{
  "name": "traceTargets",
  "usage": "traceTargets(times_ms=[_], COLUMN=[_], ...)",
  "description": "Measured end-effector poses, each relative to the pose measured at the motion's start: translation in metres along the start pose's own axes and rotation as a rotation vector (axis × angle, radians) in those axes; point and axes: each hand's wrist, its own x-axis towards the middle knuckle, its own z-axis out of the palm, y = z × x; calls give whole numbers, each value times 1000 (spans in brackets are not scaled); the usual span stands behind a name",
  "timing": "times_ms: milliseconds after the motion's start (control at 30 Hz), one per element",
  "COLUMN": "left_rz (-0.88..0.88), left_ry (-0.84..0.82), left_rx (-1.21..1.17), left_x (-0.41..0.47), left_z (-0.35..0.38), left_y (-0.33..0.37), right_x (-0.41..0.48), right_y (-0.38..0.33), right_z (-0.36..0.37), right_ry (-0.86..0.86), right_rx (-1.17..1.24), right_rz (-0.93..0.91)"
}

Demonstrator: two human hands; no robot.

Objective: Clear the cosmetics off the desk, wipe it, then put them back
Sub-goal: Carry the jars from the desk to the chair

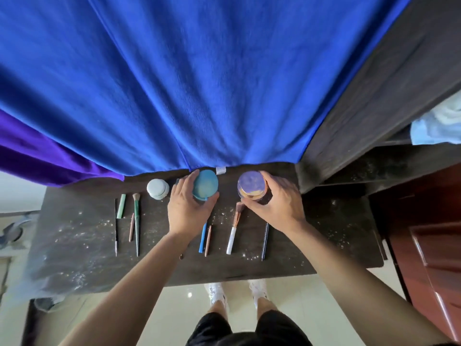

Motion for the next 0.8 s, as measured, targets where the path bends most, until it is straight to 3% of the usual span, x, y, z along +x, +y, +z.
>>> traceTargets(times_ms=[200,367,567,800], left_rz=[185,382,634,914], left_ry=[41,18,-197,-523], left_rx=[-65,-154,-290,-374], left_x=[7,4,-38,-159], left_z=[-36,-41,-17,16], left_y=[63,101,143,214], right_x=[-12,-50,-156,-324], right_y=[-14,-21,-12,-26], right_z=[-59,-94,-135,-201], right_ry=[178,333,521,728], right_rx=[68,-16,-117,-242], right_rz=[56,150,422,780])
